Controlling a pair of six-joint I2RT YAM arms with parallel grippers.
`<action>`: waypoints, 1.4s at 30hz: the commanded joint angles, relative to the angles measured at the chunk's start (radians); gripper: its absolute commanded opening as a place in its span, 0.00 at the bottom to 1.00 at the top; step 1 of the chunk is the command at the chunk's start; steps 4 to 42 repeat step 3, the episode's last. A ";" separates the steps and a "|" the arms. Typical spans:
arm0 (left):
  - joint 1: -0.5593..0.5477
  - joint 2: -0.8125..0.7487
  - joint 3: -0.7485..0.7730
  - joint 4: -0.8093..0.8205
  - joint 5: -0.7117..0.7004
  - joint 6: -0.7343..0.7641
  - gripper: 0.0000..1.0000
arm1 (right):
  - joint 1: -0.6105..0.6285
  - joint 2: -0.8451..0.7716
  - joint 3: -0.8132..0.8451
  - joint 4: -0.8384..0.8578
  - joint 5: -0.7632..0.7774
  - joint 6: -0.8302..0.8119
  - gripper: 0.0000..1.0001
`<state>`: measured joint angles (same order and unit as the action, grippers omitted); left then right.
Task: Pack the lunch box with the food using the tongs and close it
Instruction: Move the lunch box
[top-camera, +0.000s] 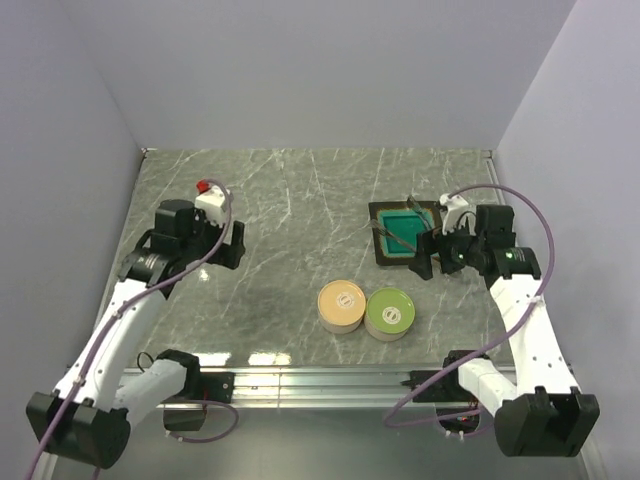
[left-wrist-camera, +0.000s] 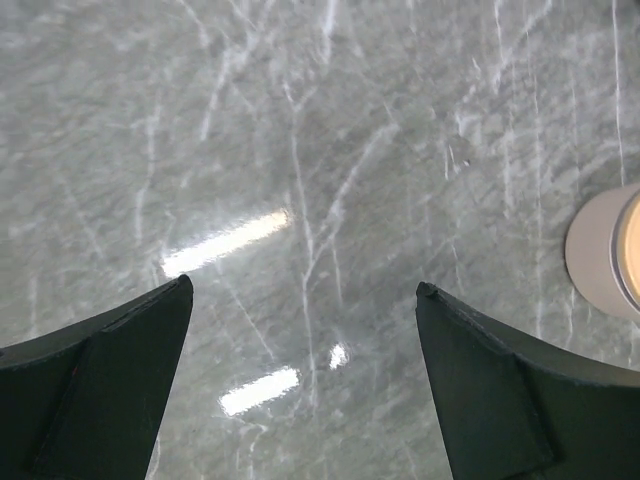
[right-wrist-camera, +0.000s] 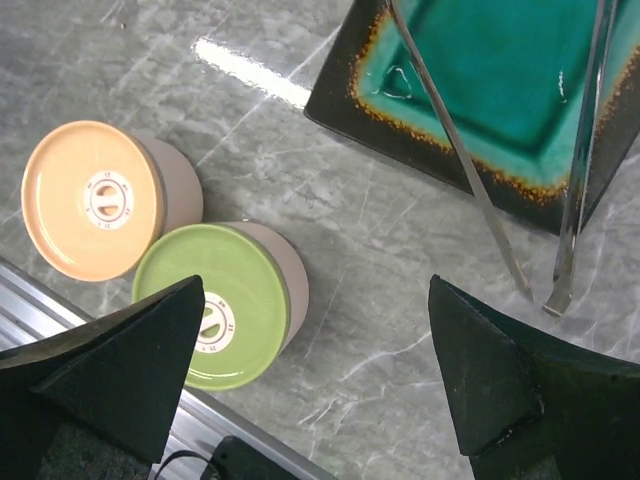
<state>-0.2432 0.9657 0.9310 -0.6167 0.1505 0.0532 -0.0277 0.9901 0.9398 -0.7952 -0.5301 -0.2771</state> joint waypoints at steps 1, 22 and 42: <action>0.016 -0.041 -0.015 0.047 -0.045 -0.041 1.00 | -0.001 -0.057 -0.018 0.053 0.038 -0.011 1.00; 0.016 -0.048 -0.014 0.046 -0.046 -0.041 1.00 | -0.001 -0.062 -0.022 0.047 0.041 -0.014 1.00; 0.016 -0.048 -0.014 0.046 -0.046 -0.041 1.00 | -0.001 -0.062 -0.022 0.047 0.041 -0.014 1.00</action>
